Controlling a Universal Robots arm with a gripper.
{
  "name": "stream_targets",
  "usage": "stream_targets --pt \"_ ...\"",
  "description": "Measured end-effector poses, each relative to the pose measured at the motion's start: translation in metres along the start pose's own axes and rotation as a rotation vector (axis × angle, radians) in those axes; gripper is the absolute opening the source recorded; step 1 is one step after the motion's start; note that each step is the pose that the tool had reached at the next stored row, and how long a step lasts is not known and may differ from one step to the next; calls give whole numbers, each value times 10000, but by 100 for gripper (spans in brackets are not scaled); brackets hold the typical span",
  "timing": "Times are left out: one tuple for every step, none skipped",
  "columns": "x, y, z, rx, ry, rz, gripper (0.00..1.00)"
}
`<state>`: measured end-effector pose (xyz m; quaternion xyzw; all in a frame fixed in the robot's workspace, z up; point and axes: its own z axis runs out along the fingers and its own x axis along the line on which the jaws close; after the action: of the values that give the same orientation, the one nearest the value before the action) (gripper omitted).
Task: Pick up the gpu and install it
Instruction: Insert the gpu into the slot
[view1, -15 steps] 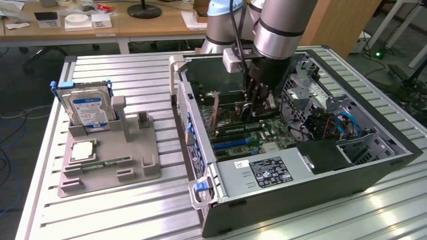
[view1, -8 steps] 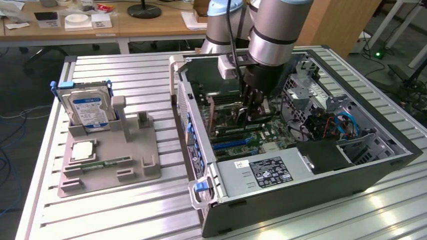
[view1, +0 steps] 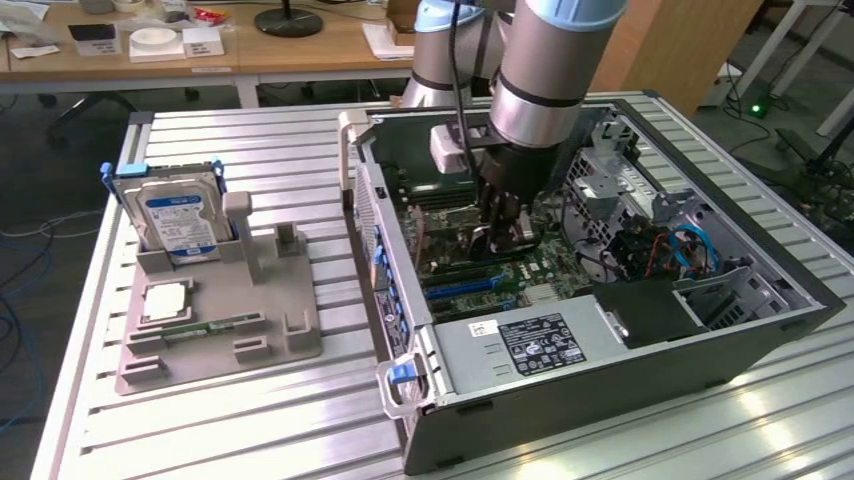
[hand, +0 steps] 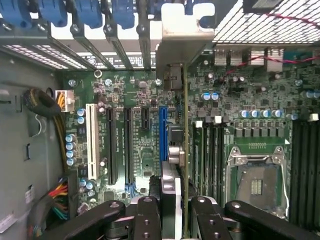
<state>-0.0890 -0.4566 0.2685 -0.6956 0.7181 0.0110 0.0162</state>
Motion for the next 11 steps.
stream_targets --pt "20 0 16 -3 4 -1 28" --pt "44 0 34 -2 1 -2 28" --pt "59 -1 50 0 -3 -3 28" --pt "64 2 61 0 -4 -4 28" --pt "65 11 69 0 -4 -4 28" --pt "66 25 74 0 -3 -6 28" --pt "67 42 80 -1 -1 -8 28" --pt "68 52 86 -1 -2 -7 28" --pt "67 56 94 1 -5 -7 28" --pt "68 56 104 0 -4 -8 28" --pt "70 56 118 0 -4 -9 28"
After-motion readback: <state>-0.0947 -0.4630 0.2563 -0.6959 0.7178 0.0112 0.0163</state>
